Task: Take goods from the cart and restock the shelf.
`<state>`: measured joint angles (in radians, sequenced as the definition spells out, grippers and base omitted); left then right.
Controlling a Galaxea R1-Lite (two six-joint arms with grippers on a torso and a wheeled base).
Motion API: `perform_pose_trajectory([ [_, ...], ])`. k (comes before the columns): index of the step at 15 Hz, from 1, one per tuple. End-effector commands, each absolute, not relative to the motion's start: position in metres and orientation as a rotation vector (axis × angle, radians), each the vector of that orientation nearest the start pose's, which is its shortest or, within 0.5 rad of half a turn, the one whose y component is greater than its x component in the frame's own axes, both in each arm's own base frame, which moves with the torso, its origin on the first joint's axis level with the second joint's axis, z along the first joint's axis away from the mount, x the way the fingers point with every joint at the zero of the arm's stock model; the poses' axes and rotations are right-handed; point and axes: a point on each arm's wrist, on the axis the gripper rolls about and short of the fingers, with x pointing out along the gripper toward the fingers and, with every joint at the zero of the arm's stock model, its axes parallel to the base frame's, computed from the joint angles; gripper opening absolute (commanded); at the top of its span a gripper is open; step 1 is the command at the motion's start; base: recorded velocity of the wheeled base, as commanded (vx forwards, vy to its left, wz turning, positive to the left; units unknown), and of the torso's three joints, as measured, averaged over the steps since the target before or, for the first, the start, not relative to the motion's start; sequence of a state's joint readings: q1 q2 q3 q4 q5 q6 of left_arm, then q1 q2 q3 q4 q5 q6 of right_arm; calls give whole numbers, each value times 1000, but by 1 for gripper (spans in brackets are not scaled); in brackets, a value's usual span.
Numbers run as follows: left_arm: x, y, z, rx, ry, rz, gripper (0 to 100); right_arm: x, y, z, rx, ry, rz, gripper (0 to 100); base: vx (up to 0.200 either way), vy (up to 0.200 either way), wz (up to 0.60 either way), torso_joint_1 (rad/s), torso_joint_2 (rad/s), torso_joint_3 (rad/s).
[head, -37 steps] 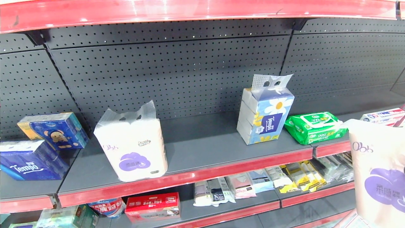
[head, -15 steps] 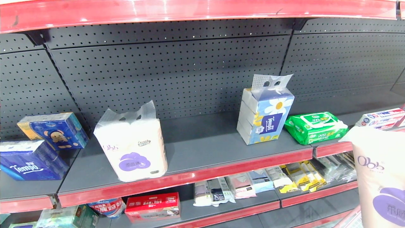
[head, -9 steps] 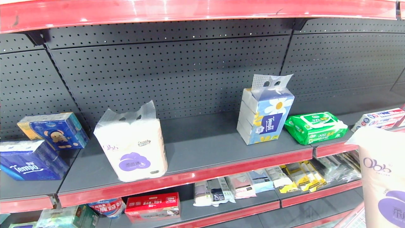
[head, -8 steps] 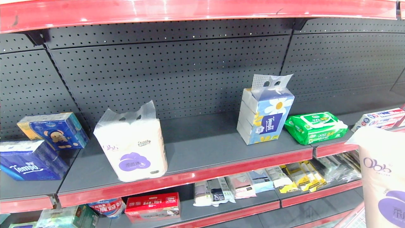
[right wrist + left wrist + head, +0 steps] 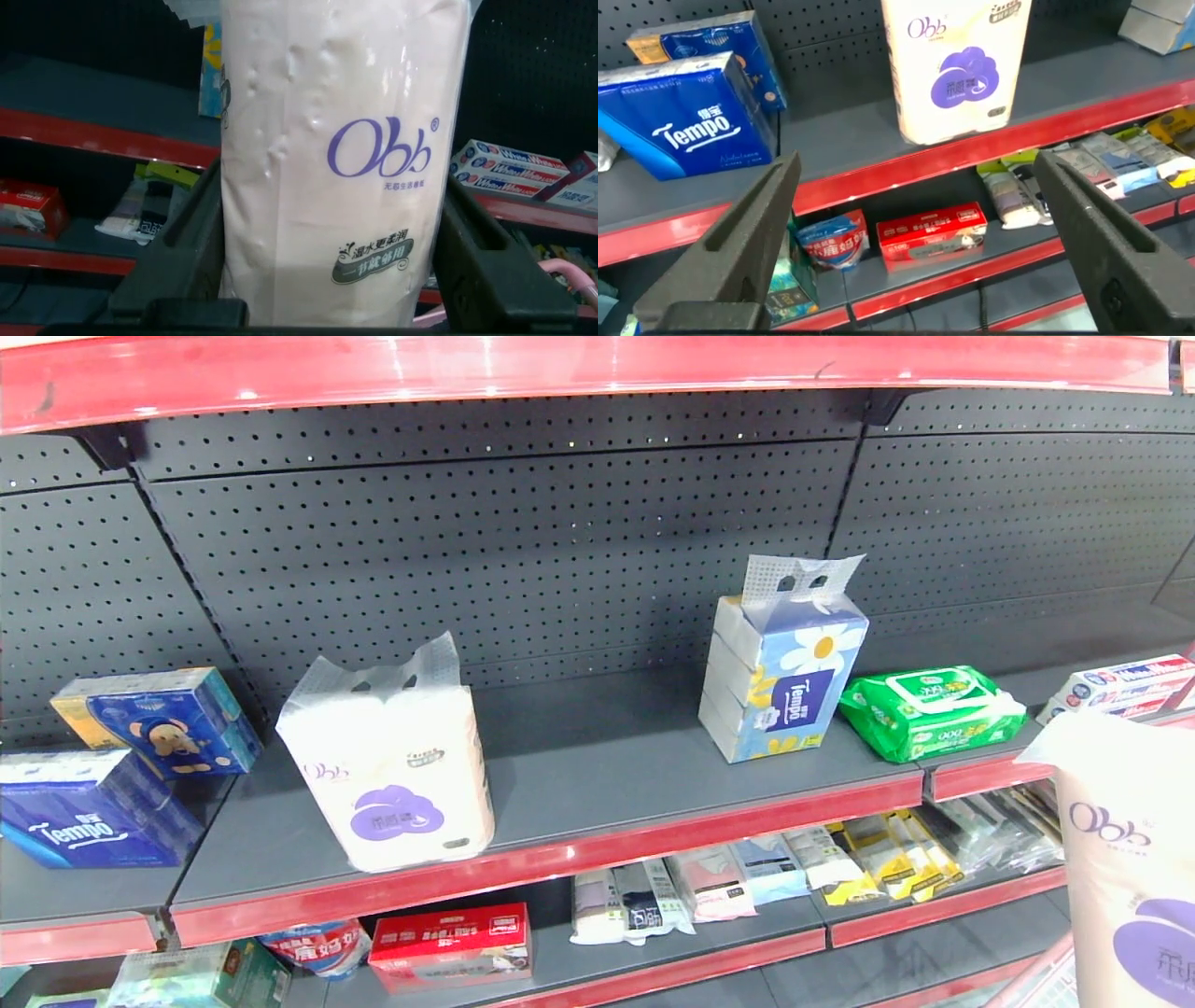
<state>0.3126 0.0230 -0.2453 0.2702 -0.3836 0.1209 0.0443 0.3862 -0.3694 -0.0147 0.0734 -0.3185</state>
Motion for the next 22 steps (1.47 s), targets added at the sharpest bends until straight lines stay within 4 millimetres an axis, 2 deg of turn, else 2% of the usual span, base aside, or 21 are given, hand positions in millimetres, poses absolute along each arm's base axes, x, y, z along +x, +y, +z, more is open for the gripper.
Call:
perform_pose_trajectory([
  [1,-40,-22,114,103,46,-75,100,1,2,185,-319,-14,118,0,0,0,600,2,7,7],
  [8,-40,-22,115,104,42,-75,100,2,2,183,-318,-5,121,0,0,0,600,7,-1,0],
  [14,-42,-22,115,110,26,-69,100,4,2,185,-318,1,127,0,0,0,0,0,0,0],
  [19,-41,-22,109,109,36,-47,100,26,6,204,-316,37,276,0,0,0,0,0,0,0],
  [22,-35,-19,95,107,79,-21,100,53,12,215,-308,71,368,0,0,0,0,0,0,0],
])
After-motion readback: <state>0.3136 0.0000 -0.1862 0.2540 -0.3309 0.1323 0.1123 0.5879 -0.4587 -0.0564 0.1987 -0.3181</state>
